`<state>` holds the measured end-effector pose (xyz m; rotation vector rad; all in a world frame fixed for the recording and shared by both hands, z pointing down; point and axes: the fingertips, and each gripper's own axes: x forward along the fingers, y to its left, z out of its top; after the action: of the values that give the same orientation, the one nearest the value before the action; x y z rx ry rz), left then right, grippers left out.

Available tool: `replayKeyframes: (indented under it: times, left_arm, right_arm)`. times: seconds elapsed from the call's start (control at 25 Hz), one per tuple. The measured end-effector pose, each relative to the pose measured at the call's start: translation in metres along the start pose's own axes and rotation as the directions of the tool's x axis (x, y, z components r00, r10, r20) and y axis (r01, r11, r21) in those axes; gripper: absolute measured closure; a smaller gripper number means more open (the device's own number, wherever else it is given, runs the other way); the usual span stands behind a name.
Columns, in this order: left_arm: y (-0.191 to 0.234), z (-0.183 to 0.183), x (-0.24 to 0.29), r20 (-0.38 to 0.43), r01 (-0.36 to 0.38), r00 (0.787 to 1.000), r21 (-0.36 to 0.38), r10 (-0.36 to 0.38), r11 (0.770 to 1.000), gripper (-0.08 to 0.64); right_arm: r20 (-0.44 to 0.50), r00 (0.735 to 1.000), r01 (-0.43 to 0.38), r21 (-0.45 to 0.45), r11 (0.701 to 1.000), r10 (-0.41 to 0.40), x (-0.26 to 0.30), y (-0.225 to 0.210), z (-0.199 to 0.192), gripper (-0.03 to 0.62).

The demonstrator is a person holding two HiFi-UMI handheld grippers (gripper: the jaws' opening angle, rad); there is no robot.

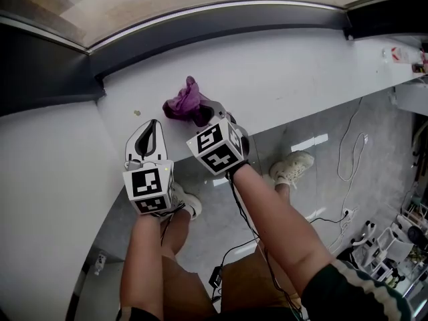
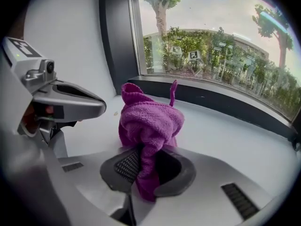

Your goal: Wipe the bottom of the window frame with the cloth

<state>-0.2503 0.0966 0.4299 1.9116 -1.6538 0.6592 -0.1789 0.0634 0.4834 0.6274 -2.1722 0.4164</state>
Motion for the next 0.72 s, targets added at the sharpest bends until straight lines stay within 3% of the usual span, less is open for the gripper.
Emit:
replayKeyframes:
  times: [0.44,0.72]
  left_arm:
    - [0.041,-0.022,-0.028,0.036,-0.188,0.982,0.033,0.187,0.982,0.551]
    - [0.056,-0.024,-0.046,0.048,-0.232,0.971,-0.009,0.232,0.973,0.551]
  right_arm:
    - [0.016,0.999,-0.04,-0.052,0.998,0.041,0.017,0.053,0.013,0.52]
    - [0.015,0.996,-0.084,-0.087,0.993,0.085,0.025,0.085,0.02,0.52]
